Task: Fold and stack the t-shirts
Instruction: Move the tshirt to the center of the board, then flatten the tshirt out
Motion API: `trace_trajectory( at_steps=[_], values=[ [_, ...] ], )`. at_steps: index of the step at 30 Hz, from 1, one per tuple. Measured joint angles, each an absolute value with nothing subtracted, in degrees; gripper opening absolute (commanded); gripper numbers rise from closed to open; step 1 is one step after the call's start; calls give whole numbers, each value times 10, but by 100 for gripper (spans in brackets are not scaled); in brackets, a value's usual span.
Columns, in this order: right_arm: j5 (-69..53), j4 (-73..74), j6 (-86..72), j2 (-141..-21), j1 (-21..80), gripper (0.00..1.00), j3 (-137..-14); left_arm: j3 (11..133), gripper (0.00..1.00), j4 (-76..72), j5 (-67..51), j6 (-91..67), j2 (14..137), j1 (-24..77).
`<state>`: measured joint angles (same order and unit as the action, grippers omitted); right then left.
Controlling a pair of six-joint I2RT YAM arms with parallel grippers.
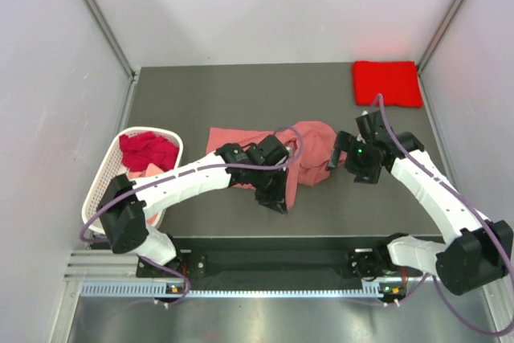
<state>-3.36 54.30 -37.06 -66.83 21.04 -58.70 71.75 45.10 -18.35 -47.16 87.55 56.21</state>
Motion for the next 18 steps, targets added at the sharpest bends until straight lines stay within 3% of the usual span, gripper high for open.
trace_trajectory(
  at_steps=[5,12,18],
  values=[
    [-94,477,-386,-715,98,89,-518,673,0,456,-180,-445,855,568],
    [-137,383,-372,-849,93,82,-546,682,0,458,-181,-433,836,568],
    [-146,347,-359,-962,101,60,-634,743,0,481,-169,-411,836,568]
  ],
)
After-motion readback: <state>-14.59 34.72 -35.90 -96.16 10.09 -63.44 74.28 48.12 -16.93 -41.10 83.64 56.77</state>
